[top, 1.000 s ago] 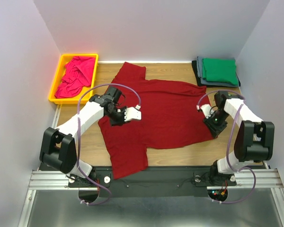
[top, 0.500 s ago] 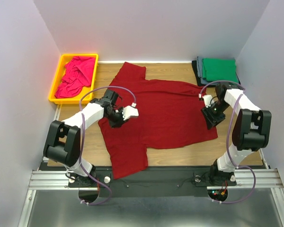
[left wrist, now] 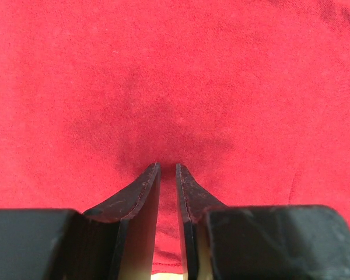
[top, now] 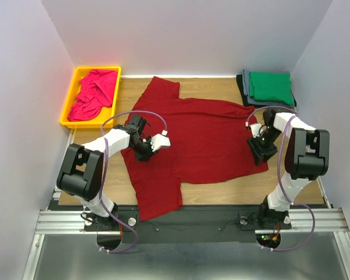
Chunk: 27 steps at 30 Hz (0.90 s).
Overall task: Fold and stack the t-shirts
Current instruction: Flatten the tshirt out
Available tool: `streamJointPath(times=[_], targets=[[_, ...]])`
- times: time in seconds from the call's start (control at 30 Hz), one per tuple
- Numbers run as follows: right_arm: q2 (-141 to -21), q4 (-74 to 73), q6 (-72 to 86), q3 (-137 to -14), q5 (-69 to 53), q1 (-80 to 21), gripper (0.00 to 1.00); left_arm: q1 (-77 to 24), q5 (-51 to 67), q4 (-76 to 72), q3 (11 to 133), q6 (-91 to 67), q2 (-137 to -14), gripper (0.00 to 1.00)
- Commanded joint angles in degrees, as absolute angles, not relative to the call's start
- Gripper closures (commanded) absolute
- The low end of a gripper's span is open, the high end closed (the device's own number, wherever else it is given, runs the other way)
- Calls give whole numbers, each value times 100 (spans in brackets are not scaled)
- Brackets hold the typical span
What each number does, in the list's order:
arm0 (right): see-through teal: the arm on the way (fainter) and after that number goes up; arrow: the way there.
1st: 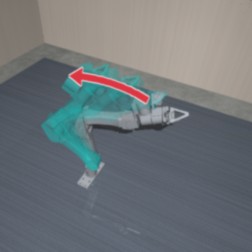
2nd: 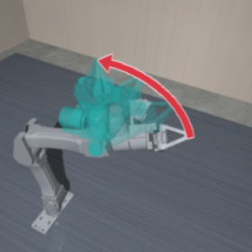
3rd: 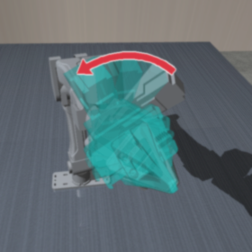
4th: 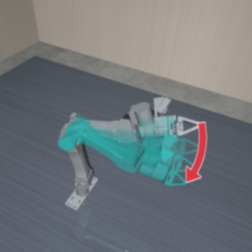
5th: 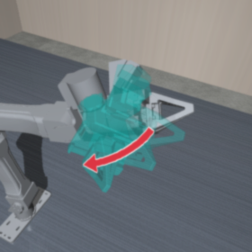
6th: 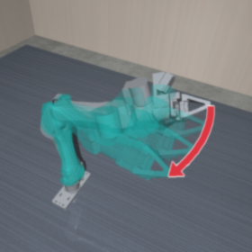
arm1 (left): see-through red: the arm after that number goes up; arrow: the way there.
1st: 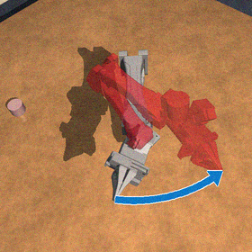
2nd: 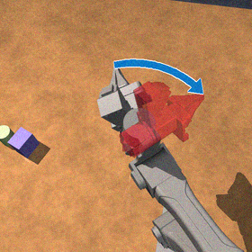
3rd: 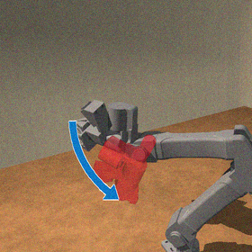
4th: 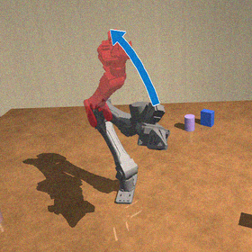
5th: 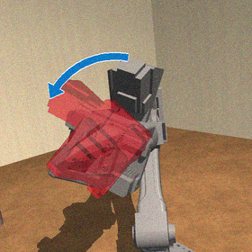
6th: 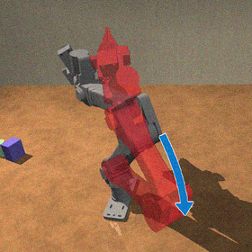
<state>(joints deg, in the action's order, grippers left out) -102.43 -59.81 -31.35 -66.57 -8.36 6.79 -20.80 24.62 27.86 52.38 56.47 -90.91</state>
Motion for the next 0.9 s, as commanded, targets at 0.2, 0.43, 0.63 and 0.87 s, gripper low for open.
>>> streamJointPath(times=[0.2, 0.43, 0.63, 0.87], targets=[[-10099, -6002, -3155, -6565, -738, 765, 57, -2039, 2505, 2707, 5177, 5564, -9246, 71], [-9335, -6433, -3611, -6443, -598, 817, 79, -2013, 2514, 2698, 5106, 5528, -9211, 71], [-8851, -6521, -4042, -5820, -203, 852, 99, -1986, 2531, 2760, 5142, 5484, -9220, 71], [-8184, -6390, -4736, -4827, 447, 888, 99, -1925, 2514, 2892, 5054, 5493, -9115, 73]])
